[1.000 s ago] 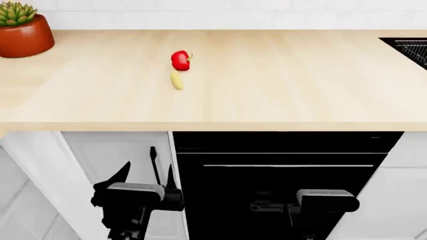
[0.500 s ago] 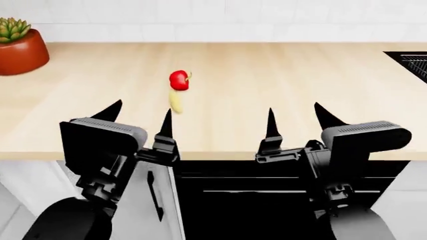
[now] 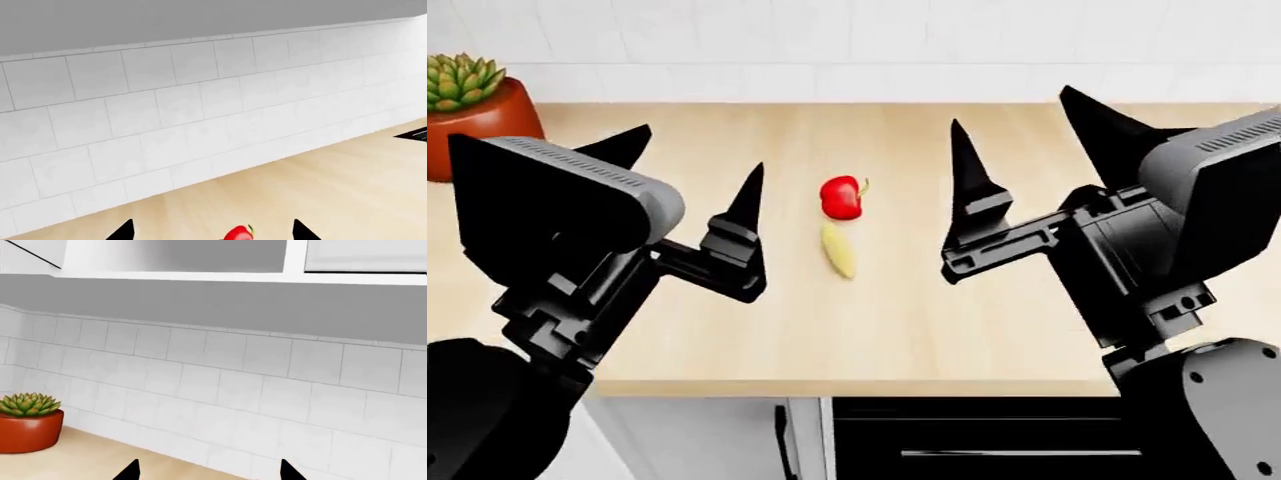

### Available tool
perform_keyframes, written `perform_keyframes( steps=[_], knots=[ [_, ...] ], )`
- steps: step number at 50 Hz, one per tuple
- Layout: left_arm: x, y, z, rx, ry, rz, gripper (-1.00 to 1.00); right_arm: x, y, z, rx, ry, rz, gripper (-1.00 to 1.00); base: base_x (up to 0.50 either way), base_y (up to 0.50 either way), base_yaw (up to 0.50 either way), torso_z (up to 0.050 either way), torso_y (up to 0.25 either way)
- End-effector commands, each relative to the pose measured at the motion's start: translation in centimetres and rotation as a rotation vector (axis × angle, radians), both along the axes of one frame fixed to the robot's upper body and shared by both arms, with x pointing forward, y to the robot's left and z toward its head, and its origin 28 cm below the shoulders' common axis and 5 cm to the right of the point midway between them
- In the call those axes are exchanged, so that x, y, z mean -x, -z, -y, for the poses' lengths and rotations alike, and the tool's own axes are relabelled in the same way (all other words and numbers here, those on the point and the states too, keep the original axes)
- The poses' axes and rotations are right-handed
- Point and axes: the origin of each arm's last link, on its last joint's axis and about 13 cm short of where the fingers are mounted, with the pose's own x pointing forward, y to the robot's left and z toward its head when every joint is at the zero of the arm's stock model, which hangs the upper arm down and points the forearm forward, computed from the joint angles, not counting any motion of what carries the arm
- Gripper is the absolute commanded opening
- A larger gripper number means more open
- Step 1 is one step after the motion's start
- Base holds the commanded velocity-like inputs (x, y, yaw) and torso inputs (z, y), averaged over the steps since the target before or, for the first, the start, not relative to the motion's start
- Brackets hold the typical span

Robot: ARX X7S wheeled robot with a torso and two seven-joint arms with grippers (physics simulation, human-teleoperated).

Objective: Pick the corn, bell pepper from the counter and place them in the cabinet. Then close the cabinet.

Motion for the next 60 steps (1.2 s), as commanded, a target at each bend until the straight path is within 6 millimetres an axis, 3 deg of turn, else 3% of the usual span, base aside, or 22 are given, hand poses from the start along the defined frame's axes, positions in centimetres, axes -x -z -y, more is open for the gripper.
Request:
perform_keyframes(
  steps=[1, 11, 18, 27, 39, 60],
  knots=[
    [0.3, -1.5, -0.2, -0.058, 0.007, 0.006, 1.0, -0.1, -2.0, -0.1, 0.056, -0.087, -0.018, 1.0, 0.5, 0.07, 0.0, 0.05, 0.0],
    [0.7, -2.2, -0.4, -0.087, 0.011, 0.021, 1.0, 0.3, -3.7, -0.5, 0.124, -0.168, -0.059, 1.0, 0.49, 0.3, 0.0, 0.05, 0.0],
    [0.4, -2.6, -0.2, -0.148, 0.023, -0.017, 1.0, -0.1, -4.3, 0.3, 0.114, -0.108, -0.096, 1.0, 0.15, 0.09, 0.0, 0.044, 0.0],
    [-0.3, -2.5, -0.4, -0.192, 0.065, -0.141, 1.0, -0.5, -4.3, 1.3, 0.134, -0.067, -0.123, 1.0, 0.25, 0.21, 0.0, 0.001, 0.0],
    [0.1, -3.3, -0.1, -0.16, 0.047, -0.117, 1.0, -0.2, -3.9, 2.3, 0.141, -0.066, -0.142, 1.0, 0.36, 0.2, 0.0, 0.0, 0.0],
    [0.0, -3.1, 0.3, -0.16, 0.053, -0.108, 1.0, 0.3, -4.2, 3.2, 0.113, -0.025, -0.158, 1.0, 0.07, 0.03, 0.0, 0.0, 0.0]
  ],
)
